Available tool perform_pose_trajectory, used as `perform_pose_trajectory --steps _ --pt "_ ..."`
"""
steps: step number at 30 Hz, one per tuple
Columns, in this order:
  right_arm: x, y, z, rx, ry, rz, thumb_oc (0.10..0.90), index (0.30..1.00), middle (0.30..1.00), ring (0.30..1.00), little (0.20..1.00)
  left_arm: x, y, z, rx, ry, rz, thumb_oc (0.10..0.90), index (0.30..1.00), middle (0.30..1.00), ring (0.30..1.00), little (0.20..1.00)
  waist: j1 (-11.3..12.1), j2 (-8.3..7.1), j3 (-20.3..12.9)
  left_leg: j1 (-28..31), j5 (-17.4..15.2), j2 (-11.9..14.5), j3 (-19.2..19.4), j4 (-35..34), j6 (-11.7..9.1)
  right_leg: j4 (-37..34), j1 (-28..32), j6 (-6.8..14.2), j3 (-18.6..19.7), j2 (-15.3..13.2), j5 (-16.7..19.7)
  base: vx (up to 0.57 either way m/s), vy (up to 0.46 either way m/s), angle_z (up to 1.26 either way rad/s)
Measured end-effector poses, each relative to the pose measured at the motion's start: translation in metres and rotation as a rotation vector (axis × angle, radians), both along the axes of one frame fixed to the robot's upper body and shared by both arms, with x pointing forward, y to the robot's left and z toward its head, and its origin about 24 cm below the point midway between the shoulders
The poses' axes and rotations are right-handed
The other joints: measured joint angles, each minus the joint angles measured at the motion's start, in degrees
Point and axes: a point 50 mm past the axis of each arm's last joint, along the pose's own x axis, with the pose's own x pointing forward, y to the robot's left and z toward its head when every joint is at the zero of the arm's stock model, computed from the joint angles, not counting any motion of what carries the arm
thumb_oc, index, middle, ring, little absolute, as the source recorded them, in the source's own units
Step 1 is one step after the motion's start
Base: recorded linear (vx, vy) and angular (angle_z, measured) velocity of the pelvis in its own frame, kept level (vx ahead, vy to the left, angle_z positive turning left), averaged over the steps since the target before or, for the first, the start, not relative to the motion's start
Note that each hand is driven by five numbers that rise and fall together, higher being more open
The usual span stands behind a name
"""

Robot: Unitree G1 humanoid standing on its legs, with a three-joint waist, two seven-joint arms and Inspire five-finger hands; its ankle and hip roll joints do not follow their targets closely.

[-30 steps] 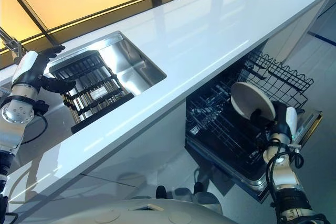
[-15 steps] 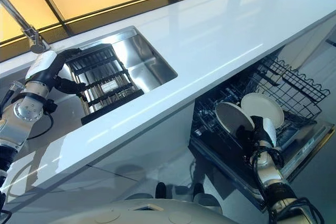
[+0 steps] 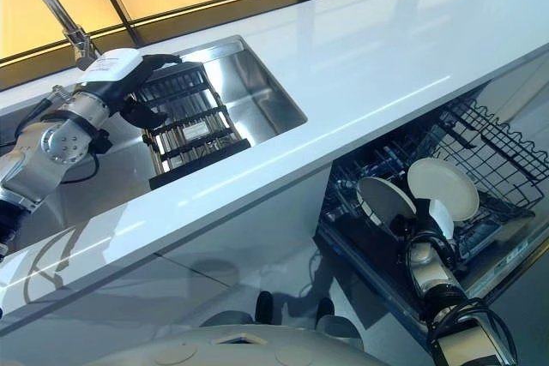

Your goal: Pick up plates and place into dishwasher.

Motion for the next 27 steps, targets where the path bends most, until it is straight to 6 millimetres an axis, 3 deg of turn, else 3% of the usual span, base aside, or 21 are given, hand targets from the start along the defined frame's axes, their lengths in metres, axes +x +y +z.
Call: perform_pose_trajectory --steps 10,14,20,27 --pt "0.009 0.025 0.027 0.014 -0.204 0.045 0.8 0.9 0.9 0.9 0.9 0.0 -0.007 0.003 0.011 -0.012 -0.029 0.8 0.9 0.9 0.9 0.9 -2.6 1.72 2.8 0.6 -0.5 0.4 4.0 0.3 0.7 0.0 -0.9 -0.4 3.3 0.5 0.6 -0.03 0.007 -0.18" --pt "0.011 0.03 0.049 0.083 -0.332 0.052 0.8 0.9 0.9 0.9 0.9 -0.005 0.004 0.008 -0.005 -0.047 0.011 0.8 0.9 0.9 0.9 0.9 -4.3 1.54 3.9 1.5 -1.2 0.7 6.0 0.3 0.6 0.0 -0.9 -0.3 5.1 1.2 0.7 -0.02 -0.01 -0.29" --pt "0.007 0.008 0.07 0.179 -0.437 -0.043 0.8 0.9 0.9 0.9 0.9 -0.017 0.028 0.011 -0.063 -0.079 0.08 0.8 0.9 0.9 0.9 0.9 -5.8 1.47 4.0 2.8 -2.3 0.9 8.3 0.1 0.7 0.0 -0.8 -0.3 7.7 1.3 0.7 -0.01 -0.029 -0.24" --pt "-0.012 -0.007 0.069 0.253 -0.498 -0.147 0.8 0.9 0.9 0.9 0.9 -0.041 0.061 -0.009 -0.188 -0.083 0.211 0.8 0.9 0.9 0.9 0.9 -6.0 1.43 4.0 3.7 -3.0 0.9 10.1 0.0 0.8 0.0 -0.7 -0.2 9.3 1.6 0.7 -0.02 -0.031 -0.13"
